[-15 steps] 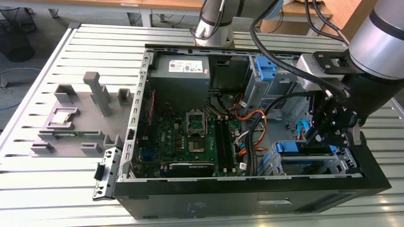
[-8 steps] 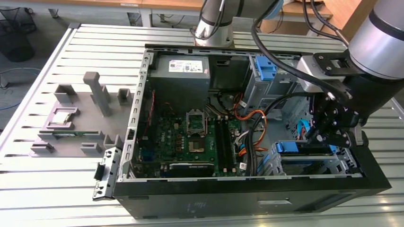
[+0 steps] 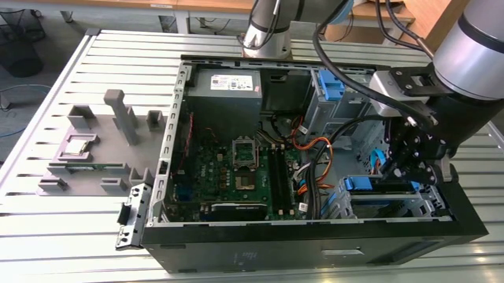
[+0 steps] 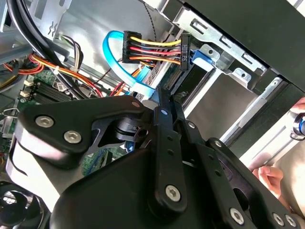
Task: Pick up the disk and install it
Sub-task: 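Insert the first disk wire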
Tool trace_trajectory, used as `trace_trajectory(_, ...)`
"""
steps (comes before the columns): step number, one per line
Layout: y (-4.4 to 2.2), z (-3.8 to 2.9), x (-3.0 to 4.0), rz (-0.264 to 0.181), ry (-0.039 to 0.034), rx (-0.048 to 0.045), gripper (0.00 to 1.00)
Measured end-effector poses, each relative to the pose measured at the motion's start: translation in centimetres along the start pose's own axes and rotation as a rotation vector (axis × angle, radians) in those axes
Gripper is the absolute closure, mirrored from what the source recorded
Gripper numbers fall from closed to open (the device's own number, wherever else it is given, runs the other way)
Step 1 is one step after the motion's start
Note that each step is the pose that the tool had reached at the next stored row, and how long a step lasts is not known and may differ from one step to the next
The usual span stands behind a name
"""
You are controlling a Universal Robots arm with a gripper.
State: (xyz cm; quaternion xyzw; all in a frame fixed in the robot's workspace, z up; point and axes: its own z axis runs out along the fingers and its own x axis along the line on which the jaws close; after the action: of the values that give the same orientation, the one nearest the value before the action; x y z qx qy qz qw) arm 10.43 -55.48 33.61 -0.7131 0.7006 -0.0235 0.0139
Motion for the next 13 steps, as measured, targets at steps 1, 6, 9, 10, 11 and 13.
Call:
trace_trajectory(1, 0.01, 0.01, 0.01, 0.000, 0.0001, 0.0000, 0.84)
trace_trajectory(6, 0.04, 0.12, 0.01, -0.002, 0.0001, 0.0000, 0.84)
trace_trajectory(9, 0.08, 0.13, 0.01, -0.003, 0.0001, 0.0000, 0.84)
trace_trajectory(10, 0.09, 0.13, 0.01, -0.003, 0.0000, 0.0001, 0.84)
trace_trajectory(11, 0.09, 0.14, 0.01, -0.003, -0.0001, 0.0000, 0.84)
trace_trajectory(13, 0.10, 0.12, 0.02, -0.003, -0.0001, 0.0000, 0.84)
